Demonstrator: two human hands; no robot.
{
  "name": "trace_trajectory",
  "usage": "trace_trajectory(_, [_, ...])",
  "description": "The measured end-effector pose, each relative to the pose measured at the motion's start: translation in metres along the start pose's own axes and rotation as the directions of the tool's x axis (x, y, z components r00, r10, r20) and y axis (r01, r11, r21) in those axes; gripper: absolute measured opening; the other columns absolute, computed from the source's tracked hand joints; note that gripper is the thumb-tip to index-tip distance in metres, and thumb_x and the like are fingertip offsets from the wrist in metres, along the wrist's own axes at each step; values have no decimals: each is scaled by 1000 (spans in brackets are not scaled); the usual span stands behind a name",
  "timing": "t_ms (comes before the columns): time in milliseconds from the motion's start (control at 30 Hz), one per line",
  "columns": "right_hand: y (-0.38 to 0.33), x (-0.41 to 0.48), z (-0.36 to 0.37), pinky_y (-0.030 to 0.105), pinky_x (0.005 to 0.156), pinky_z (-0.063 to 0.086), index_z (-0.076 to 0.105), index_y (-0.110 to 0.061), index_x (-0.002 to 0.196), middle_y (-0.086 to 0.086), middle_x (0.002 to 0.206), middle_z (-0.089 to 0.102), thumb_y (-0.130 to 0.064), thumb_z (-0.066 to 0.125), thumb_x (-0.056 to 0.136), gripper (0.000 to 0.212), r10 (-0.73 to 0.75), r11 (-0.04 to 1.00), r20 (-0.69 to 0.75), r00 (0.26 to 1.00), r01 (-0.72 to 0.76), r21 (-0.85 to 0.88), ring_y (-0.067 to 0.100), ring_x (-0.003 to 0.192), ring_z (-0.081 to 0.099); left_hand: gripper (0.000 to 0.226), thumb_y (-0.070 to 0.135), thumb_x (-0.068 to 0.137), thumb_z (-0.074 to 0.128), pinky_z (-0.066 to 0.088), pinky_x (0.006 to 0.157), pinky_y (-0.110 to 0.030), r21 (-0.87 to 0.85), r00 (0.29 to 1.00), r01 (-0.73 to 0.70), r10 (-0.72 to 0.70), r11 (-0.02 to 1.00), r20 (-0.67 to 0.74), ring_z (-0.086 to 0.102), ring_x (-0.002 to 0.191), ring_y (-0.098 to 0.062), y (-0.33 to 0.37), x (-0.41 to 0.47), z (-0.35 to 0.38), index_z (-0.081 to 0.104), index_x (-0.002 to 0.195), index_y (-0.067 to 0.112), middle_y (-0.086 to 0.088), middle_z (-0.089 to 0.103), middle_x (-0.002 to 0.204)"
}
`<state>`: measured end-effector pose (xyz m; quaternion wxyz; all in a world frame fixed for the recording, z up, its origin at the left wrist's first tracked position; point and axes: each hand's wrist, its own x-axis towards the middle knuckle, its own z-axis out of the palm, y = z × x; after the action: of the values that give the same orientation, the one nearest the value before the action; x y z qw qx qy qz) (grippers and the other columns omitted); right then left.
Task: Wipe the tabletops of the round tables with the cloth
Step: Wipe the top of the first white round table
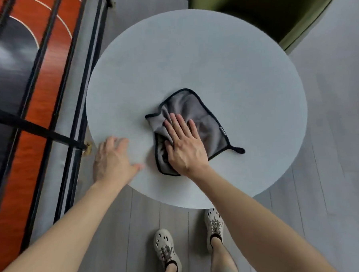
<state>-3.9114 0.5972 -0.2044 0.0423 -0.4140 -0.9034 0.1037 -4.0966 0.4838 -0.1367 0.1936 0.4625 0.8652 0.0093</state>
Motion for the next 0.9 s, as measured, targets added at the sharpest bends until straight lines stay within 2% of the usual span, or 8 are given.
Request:
trace_trajectory(100, [59, -65, -14, 53, 137, 6, 27, -19, 174, 2, 184, 11, -50, 32, 111, 70, 228, 973, -29, 973, -229, -32, 18, 170, 1, 91, 54, 69, 93, 52, 101, -53, 65, 998, 30, -34, 997, 55, 43, 135, -34, 8, 1, -3, 52, 142, 19, -9, 45, 141])
trace_trajectory(200, [116, -124, -31, 53, 138, 2, 19, -21, 175, -1, 184, 3, -64, 27, 110, 79, 480, 876, -18, 877, -480, -45, 14, 170, -8, 91, 57, 69, 92, 54, 100, -53, 85, 998, 25, -30, 996, 62, 44, 134, -34, 9, -1, -2, 51, 141, 19, -10, 46, 140])
trace_trajectory(300, [130, -136, -36, 53, 137, 0, 12, -20, 176, -2, 184, -4, -68, 20, 108, 83, 559, 827, 4, 829, -557, -79, 12, 168, -14, 87, 57, 71, 90, 52, 103, -51, 75, 1000, -6, 4, 997, 30, 45, 133, -33, 8, -1, 0, 52, 140, 20, -9, 46, 140])
trace_trajectory(400, [125, -108, -38, 55, 137, 0, 11, -18, 176, 1, 184, -5, -64, 20, 108, 83, 558, 827, 3, 830, -555, -94, 15, 169, -14, 85, 56, 74, 89, 50, 102, -49, 20, 999, -37, 37, 999, -1, 42, 134, -32, 7, -2, 1, 51, 141, 21, -6, 44, 143])
trace_trajectory(600, [84, 22, -30, 56, 137, 0, 13, -16, 175, 4, 184, -2, -61, 19, 109, 81, 309, 946, 38, 950, -303, -115, 19, 170, -9, 83, 57, 74, 88, 52, 97, -45, -6, 998, -32, 32, 999, -44, 41, 131, -26, 4, -5, 1, 51, 140, 24, 0, 41, 142])
trace_trajectory(733, [38, 94, -16, 57, 137, 2, 16, -16, 175, 5, 184, 4, -59, 22, 111, 77, 29, 989, 69, 997, -19, -143, 22, 171, -4, 82, 54, 73, 89, 53, 96, -44, -48, 999, -5, 3, 999, -44, 42, 131, -24, 2, -5, 4, 51, 140, 26, 3, 41, 143])
trace_trajectory(800, [21, 119, -12, 57, 137, 4, 17, -17, 175, 4, 184, 5, -56, 24, 112, 75, -183, 968, 115, 976, 199, -152, 22, 171, -3, 83, 52, 72, 91, 53, 97, -44, -87, 998, 9, -15, 996, -64, 42, 132, -23, 0, -5, 2, 52, 141, 27, 4, 41, 146])
trace_trajectory(900, [12, 134, -8, 57, 136, 7, 13, -19, 176, 2, 184, 1, -54, 24, 114, 72, -439, 870, 201, 876, 471, -148, 20, 170, -8, 87, 46, 69, 95, 50, 104, -44, -137, 997, 40, -47, 990, -53, 40, 137, -22, -1, -6, 3, 53, 144, 28, 6, 39, 152])
